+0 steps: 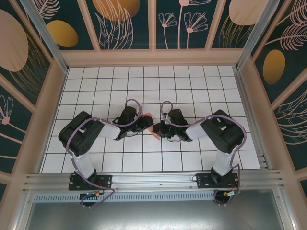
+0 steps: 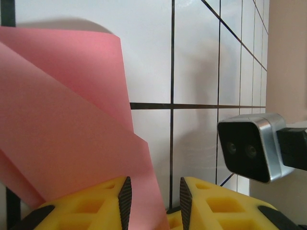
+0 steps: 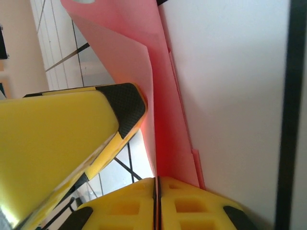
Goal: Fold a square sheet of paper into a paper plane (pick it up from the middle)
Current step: Fold the wing for the fifth time at the center of the table.
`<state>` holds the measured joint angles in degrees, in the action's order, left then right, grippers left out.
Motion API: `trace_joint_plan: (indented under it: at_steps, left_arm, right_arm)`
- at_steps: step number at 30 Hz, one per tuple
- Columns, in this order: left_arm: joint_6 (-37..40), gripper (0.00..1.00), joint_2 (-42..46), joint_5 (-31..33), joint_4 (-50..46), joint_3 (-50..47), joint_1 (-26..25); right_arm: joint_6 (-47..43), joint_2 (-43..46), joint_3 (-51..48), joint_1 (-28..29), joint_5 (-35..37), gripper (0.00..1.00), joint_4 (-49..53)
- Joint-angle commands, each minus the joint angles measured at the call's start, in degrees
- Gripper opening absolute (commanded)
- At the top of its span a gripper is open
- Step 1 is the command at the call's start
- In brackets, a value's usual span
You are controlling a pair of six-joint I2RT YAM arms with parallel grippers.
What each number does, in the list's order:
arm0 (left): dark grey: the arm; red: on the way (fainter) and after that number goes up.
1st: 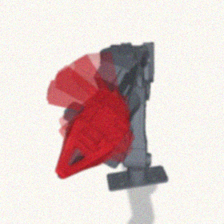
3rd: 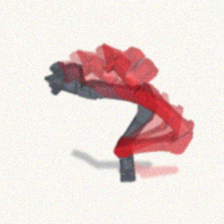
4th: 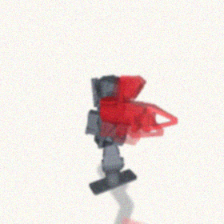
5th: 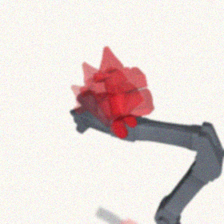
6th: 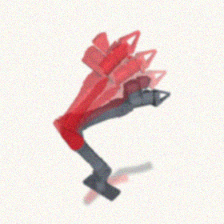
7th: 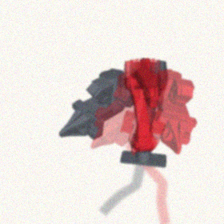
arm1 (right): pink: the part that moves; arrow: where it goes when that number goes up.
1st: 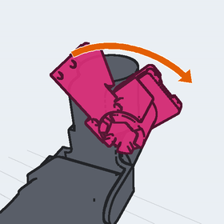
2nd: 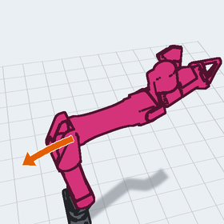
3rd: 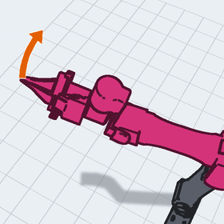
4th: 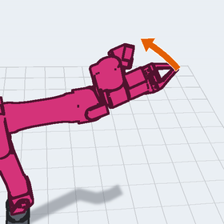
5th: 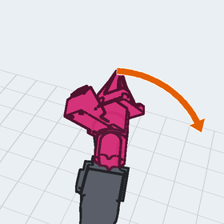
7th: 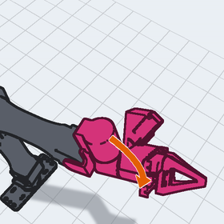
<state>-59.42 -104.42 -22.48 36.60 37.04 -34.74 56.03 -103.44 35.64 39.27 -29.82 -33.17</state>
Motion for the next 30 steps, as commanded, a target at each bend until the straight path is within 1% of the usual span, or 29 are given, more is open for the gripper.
trace_joint_plan:
  at_steps: [1, 6, 9, 14, 16, 24, 30]
  left_arm:
    - [1.8, 0.36, -2.0, 2.3, -5.4, -0.2, -0.1]
    - [2.3, 0.35, -2.2, 1.6, -5.6, 0.3, -0.1]
    - [2.4, 0.35, -2.1, 1.7, -6.2, 0.4, -0.1]
    - [2.6, 0.35, -2.2, 1.6, -6.7, 0.8, -0.1]
    - [2.7, 0.35, -2.2, 1.6, -7.0, 0.9, -0.1]
    - [2.7, 0.35, -2.1, 1.7, -7.8, 1.1, -0.1]
    - [2.9, 0.34, -1.8, 1.8, -8.2, 1.3, -0.1]
  right_arm:
    - [-2.7, 3.3, 0.2, 0.0, 1.9, 0.14, 7.7]
    - [-3.3, 4.8, -0.8, 0.2, 0.5, 0.15, 8.4]
    - [-3.8, 4.8, -0.9, 0.3, 0.1, 0.13, 9.0]
    - [-4.4, 3.5, -1.6, 0.6, 0.1, 0.06, 9.7]
    - [-4.7, 2.5, -1.7, 1.0, 0.1, 0.05, 9.9]
    - [-5.8, -0.1, -1.1, 1.7, 1.6, 0.05, 13.2]
    - [-6.2, 2.3, -0.2, 1.7, 1.2, 0.1, 14.5]
